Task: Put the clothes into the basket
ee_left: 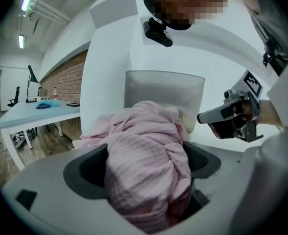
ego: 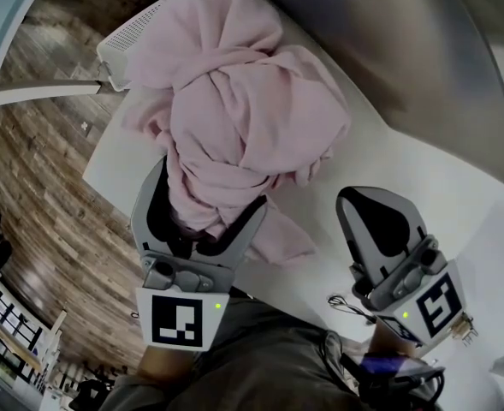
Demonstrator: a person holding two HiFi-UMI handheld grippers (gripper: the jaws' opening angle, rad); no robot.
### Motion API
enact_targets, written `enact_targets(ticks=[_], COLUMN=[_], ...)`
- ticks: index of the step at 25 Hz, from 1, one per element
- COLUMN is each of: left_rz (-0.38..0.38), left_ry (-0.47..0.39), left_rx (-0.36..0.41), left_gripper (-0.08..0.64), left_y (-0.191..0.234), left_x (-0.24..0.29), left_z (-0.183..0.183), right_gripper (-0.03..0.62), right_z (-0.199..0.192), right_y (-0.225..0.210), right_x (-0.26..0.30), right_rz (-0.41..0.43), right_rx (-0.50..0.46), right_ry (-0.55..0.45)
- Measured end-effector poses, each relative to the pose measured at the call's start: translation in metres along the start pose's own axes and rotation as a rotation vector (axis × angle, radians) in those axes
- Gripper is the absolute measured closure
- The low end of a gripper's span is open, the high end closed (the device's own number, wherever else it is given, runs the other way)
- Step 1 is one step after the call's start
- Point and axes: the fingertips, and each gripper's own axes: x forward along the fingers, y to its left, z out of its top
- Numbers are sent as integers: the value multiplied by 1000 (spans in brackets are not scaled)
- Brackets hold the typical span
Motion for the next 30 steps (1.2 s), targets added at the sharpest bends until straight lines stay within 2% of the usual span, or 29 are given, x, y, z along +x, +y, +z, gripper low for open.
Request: enact_targets(ticks=[5,10,22,30], left_rz=[-8,2,29,32], left_ry=[-5,-31,-86,-136], left_rx=[10,8,17,51], left_gripper=[110,152,204,300], left_y=[5,7,1,-6], left_x=[-3,-6,-18,-32], left_z=[3,7,18,37], right_gripper=[581,581,581,583], right_z=[7,12,17,33], right_y=[6,8,8,16], right_x=[4,1,-17,-30], right_rz=[4,2,-22,-28], right_rx=[25,9,15,20], right_ry=[-12,-19,-53,-115])
